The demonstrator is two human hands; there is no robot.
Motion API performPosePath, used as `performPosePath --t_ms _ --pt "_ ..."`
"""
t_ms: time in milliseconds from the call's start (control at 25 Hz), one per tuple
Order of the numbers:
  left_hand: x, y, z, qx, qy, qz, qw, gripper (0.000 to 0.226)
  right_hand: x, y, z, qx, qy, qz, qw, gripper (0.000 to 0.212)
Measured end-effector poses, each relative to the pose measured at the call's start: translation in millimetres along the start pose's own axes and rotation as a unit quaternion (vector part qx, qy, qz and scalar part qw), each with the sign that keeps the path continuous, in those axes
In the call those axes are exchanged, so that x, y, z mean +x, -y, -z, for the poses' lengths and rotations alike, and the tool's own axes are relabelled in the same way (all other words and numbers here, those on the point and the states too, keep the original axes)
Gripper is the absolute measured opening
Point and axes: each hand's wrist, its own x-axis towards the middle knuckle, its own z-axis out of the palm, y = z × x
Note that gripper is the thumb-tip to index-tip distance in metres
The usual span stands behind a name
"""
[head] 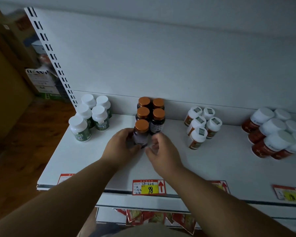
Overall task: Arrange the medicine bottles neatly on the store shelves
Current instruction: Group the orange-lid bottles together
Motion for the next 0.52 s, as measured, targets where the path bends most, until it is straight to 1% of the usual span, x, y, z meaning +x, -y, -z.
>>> performPosePath --t_ms 80,160,320,440,520 --pt "1 -3 -1 -0.010 0.001 0.000 1.000 0.043 3 8 -6 -0.018 -0.015 0.001 1.000 0.023" --pt "3 -3 -1 -0.023 0.016 -0.001 1.000 0.042 6 13 -11 -0.026 -0.045 -0.019 0.998 0.016" --pt "5 1 0 -0.009 0.029 -0.021 0.999 0.037 2 22 -21 -0.034 -0.083 -0.055 0.994 0.014" --pt "5 -2 7 -0.026 0.050 -0.032 0.998 0.045 -7 28 -23 -0.017 -0.112 -0.077 0.991 0.016" --pt "-6 -1 16 -0.058 0.048 -0.009 0.997 0.052 -18 31 -23 -0.017 -0.126 -0.085 0.988 0.019"
